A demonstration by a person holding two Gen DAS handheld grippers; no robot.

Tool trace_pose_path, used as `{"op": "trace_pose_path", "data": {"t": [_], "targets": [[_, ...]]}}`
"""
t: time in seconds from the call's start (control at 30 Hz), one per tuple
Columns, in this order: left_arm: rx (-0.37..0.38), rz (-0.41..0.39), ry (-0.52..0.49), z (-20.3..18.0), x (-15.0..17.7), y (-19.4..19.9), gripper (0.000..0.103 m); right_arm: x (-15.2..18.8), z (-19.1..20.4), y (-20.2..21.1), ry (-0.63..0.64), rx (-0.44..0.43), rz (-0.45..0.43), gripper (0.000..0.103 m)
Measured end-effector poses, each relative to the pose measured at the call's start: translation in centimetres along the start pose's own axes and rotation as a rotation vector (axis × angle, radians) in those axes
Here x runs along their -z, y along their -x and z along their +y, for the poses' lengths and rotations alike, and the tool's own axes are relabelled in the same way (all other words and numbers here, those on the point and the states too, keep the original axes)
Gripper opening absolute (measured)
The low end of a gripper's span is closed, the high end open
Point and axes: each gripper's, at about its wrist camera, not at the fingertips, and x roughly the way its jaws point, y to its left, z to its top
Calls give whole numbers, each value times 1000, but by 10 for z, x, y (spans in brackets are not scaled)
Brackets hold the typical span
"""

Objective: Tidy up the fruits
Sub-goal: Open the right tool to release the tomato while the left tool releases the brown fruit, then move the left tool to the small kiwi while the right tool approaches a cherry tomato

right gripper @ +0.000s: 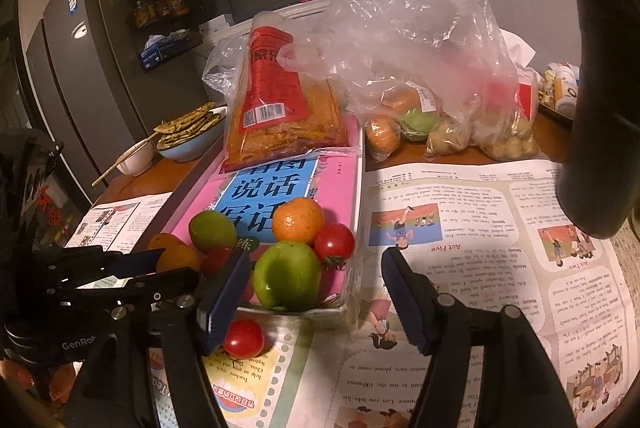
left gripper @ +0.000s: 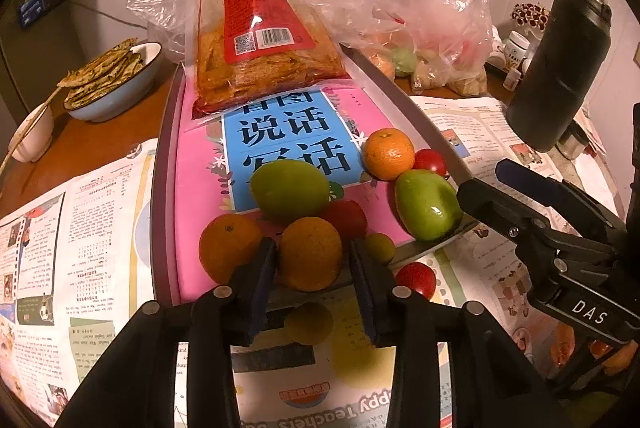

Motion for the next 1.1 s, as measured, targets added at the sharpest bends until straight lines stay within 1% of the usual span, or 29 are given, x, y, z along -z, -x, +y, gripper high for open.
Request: {"op": "trace_pose_path", "data": {"t": [0.13,0.23,0.33,0.47,0.53,0.57,0.67,0.73,0.8,0.93,1.1], "targets": [[2,-6,-6,-3,1,4,46,1,1,6,7,0,-8,69],[13,-24,-6,-4,1,12,48,3,2,11,11,-6,-15,73],[19,-48,-5,-4,1,24,55,5,4,17,13,-13,-23,74],[31,-74,8,0,2,38,56,10,9,23,26,-23,-23,75],[36,-82,13,3,4,45,58,13,12,25,30,-31,-18,75],[30,-87,17,5,5,49,61,15,13,26,32,-37,-13,76],[18,-94,29,11,8,57,61,21,20,25,48,-45,0,78],[14,-91,41,16,12,59,62,25,24,24,56,-51,12,78],[19,-78,49,21,17,60,66,29,28,20,65,-56,30,79],[18,-43,48,27,33,57,66,37,35,15,86,-60,59,79],[30,3,58,31,46,44,66,42,41,7,102,-55,86,79]]}}
